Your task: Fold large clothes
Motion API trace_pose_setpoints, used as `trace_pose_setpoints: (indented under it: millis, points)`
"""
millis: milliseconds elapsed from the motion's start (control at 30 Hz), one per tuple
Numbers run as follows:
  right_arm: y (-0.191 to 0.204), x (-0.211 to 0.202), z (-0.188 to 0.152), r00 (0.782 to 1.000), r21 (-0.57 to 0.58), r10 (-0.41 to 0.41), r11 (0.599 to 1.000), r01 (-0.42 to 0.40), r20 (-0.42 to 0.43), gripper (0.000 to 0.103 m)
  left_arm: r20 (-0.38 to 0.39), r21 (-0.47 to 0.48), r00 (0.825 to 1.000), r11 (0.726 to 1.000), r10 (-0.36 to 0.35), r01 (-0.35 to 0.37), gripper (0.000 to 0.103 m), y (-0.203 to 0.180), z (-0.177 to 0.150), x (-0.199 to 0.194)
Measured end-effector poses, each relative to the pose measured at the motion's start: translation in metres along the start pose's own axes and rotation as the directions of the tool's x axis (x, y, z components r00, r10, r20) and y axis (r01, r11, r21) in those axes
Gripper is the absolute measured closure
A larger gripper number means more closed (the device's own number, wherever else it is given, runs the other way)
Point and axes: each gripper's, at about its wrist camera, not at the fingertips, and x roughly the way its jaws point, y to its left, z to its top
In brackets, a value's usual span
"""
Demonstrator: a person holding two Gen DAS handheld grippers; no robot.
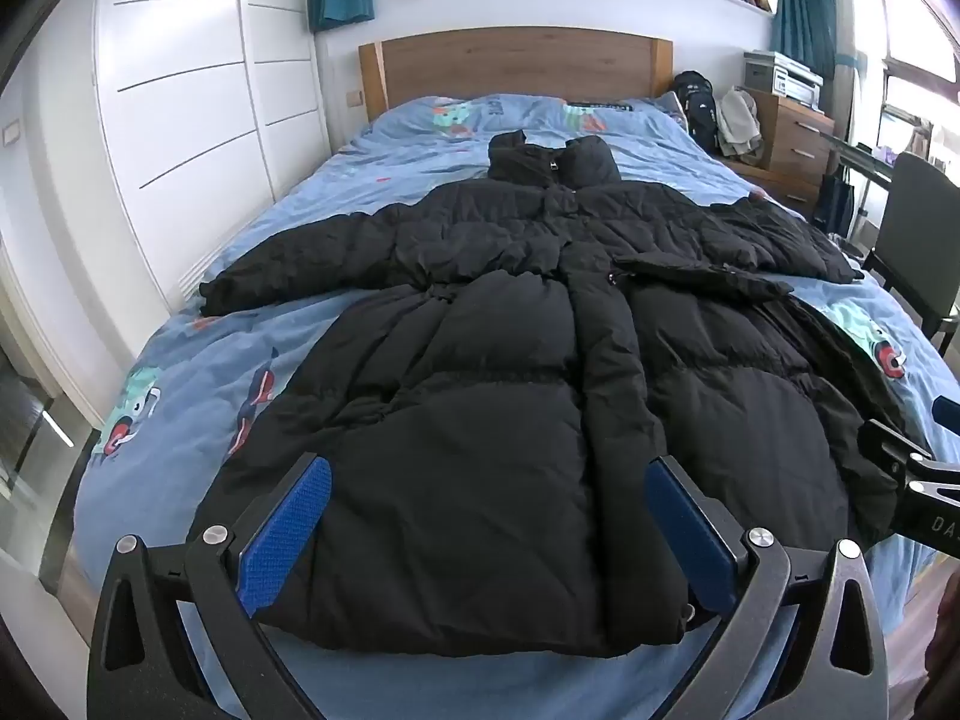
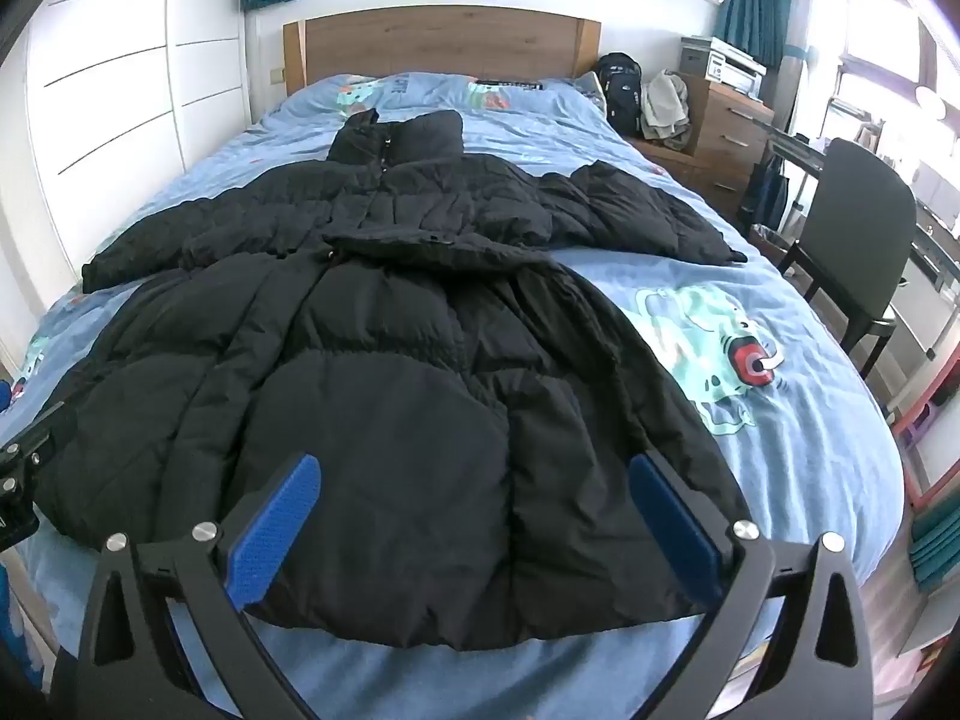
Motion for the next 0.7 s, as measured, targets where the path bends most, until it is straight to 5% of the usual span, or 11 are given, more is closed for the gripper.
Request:
trace_pose_setpoints:
  millis: [700]
  points:
    - [-0.0013,0.0031,-0.0010,1.000,0.004,0.006,1.000,-0.006,0.000,0.000,-0.004,0.008,1.000,1.000,-0.002,0.002,0.001,-0.0015,0.0005,0.0017]
